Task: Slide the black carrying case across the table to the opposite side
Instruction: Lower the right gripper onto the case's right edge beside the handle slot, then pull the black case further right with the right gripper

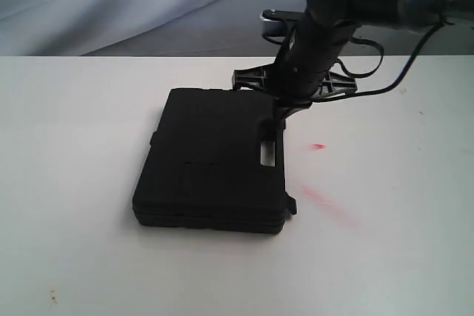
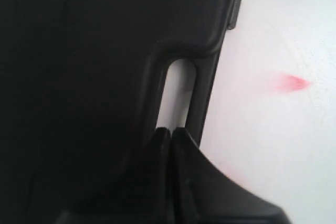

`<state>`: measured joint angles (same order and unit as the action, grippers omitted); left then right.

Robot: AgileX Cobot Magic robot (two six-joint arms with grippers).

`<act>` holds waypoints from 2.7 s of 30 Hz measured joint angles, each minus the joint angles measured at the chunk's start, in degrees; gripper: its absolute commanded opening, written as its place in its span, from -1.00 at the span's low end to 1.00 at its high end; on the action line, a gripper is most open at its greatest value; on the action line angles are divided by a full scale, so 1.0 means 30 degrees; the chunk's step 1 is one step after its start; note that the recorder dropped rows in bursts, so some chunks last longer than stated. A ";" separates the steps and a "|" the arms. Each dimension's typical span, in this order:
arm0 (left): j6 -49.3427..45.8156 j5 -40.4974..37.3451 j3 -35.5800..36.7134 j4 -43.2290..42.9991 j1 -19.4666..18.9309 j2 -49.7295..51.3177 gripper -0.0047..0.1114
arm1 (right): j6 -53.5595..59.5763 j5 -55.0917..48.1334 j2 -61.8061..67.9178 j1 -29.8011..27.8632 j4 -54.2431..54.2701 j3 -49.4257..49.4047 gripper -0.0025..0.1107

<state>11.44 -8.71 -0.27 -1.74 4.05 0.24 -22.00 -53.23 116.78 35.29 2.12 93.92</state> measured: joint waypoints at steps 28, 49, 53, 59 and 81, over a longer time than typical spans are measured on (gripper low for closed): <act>0.0000 -0.0017 0.0000 0.0000 0.0000 0.0000 -0.92 | -0.2160 -0.0600 0.3195 0.0001 -0.1809 0.1647 -0.23; 0.0000 -0.0017 0.0000 0.0000 0.0000 0.0000 -0.92 | -0.2391 0.0590 0.4996 0.0001 -0.1536 0.1659 -0.95; 0.0000 -0.0017 0.0000 0.0000 0.0000 0.0000 -0.92 | -0.2365 0.0590 0.4996 0.0001 -0.1536 0.1659 -0.96; 0.0000 -0.0017 0.0000 0.0000 0.0000 0.0000 -0.92 | -0.1777 0.0590 0.4996 0.0001 -0.1536 0.1659 -0.96; 0.0000 -0.0017 0.0000 0.0000 0.0000 0.0000 -0.92 | 0.0439 0.2554 0.2929 -0.3010 -0.1413 -0.2434 -0.96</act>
<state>11.44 -8.76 -0.27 -1.74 4.05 0.24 -20.68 -45.57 125.57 26.26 -2.12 86.62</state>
